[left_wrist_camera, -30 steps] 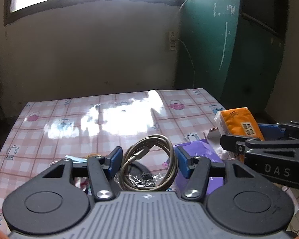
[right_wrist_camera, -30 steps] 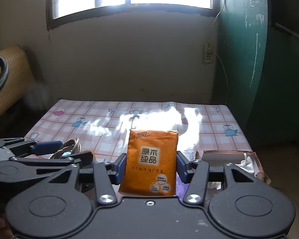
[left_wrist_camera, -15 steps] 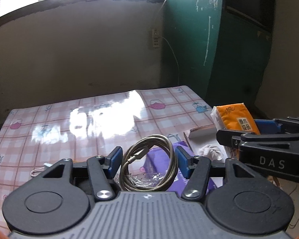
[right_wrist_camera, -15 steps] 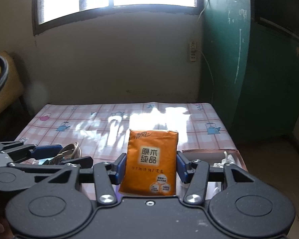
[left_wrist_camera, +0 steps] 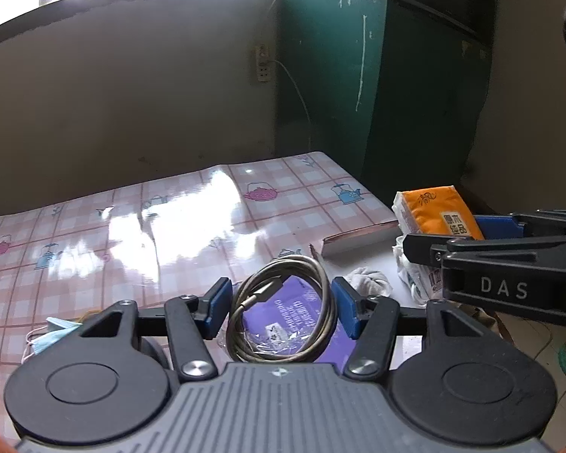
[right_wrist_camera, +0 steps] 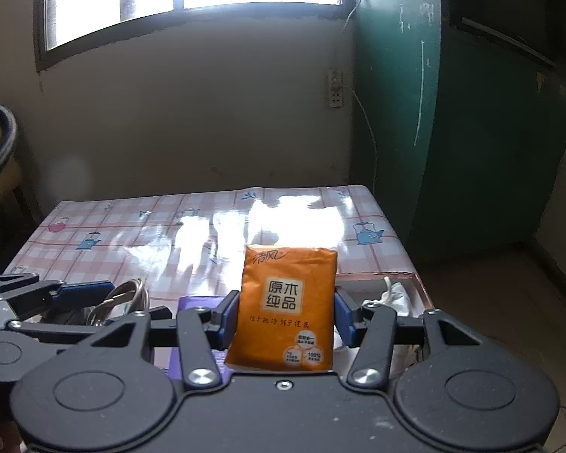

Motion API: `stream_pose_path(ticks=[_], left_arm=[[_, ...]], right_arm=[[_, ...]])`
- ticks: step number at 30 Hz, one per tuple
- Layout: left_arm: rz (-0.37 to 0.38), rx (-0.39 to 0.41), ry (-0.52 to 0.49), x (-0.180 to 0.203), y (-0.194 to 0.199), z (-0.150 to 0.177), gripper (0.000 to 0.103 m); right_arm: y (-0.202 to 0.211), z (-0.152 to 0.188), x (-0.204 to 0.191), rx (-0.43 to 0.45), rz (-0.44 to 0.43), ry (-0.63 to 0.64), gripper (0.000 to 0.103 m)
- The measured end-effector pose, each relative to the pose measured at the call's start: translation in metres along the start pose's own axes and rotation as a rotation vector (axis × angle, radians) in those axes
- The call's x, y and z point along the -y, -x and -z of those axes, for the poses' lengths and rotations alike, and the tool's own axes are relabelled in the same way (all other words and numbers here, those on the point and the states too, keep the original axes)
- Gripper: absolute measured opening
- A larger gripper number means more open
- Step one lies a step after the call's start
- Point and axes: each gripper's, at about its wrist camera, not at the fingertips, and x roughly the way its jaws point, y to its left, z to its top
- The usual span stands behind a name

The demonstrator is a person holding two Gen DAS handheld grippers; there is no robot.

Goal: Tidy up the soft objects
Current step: 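Carry grey cable in left tool and tissue pack in right tool to box, then open right gripper dropping tissue pack into box while left gripper releases cable there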

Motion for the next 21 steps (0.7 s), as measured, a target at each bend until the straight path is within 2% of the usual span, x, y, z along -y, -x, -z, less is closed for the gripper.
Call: stream_pose_path(ticks=[8,21], left_arm=[[0.035,-0.009,-0.023,0.015,-0.007,0.0,0.059],[0.136,-0.034,-0.065,0.045,-0.031,-0.001,0.059]], right_arm=[[-0.004,0.0,0.017,-0.016,0.037,-0.012,0.062],[-0.02,0.004,0.055,-0.059,0.097,-0.049,0.063]])
